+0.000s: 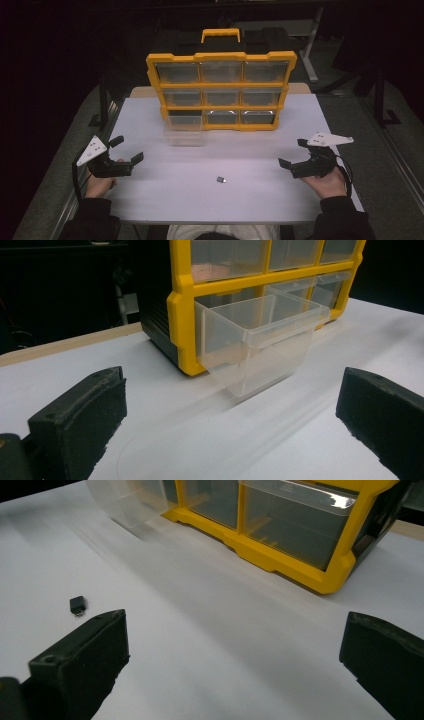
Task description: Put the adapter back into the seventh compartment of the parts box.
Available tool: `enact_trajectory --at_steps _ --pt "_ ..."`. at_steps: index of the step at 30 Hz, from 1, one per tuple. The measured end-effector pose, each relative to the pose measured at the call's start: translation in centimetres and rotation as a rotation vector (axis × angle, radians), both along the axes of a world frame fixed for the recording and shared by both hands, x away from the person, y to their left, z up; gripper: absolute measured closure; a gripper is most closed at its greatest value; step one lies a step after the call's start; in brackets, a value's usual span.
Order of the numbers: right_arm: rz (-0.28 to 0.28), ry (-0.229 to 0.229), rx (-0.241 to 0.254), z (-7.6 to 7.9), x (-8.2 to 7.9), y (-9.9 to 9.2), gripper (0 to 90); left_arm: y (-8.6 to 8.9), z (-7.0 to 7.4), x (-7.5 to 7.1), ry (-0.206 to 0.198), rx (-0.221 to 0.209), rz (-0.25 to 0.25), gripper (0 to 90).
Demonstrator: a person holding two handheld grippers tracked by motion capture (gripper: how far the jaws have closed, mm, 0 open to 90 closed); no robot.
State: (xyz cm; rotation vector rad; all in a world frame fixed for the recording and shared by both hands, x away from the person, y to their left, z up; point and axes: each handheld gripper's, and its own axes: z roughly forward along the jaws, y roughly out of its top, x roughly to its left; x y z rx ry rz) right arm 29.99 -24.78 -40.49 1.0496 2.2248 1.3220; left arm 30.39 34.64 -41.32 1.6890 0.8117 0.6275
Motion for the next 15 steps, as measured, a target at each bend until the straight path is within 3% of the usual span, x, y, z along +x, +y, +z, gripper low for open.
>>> enact_trajectory --at_steps 11,15 --pt "0.009 0.011 0.000 -0.07 -0.24 0.15 0.0 -0.17 -0.18 -0.04 -0.017 0.014 0.008 0.0" --pt "0.015 0.010 0.000 -0.03 -0.29 0.27 0.0 -0.08 -0.11 -0.10 -0.015 -0.011 0.005 0.0"
